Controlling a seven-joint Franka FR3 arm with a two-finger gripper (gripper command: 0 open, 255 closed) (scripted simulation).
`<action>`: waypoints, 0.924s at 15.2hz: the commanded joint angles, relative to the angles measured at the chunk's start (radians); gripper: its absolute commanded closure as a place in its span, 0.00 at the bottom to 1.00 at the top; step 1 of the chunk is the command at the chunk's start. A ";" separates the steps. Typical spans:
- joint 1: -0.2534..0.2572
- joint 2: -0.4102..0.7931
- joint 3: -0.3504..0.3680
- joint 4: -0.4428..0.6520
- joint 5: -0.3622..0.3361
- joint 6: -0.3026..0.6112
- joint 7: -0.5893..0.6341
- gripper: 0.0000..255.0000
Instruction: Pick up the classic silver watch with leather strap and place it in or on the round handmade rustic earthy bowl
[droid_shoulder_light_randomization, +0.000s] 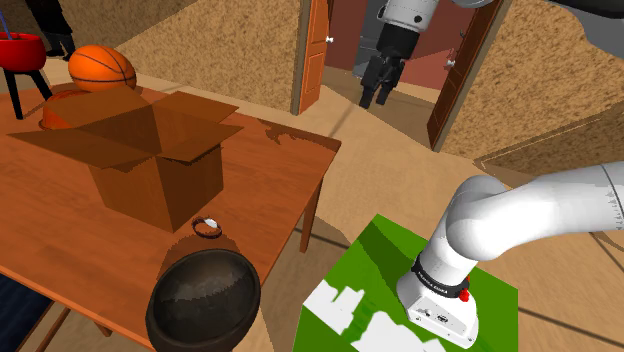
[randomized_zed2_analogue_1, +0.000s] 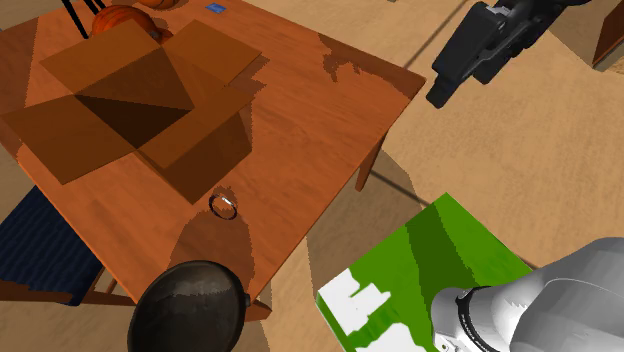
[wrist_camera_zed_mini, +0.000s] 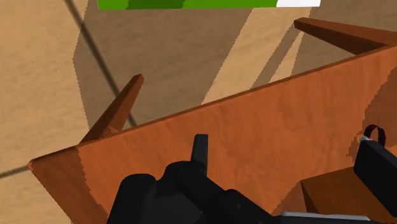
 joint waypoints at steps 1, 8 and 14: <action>0.000 0.000 0.000 0.000 0.000 0.000 0.000 0.00; 0.039 0.137 0.100 -0.047 0.062 0.160 0.076 0.00; 0.070 0.294 0.183 -0.043 0.100 0.293 0.139 0.00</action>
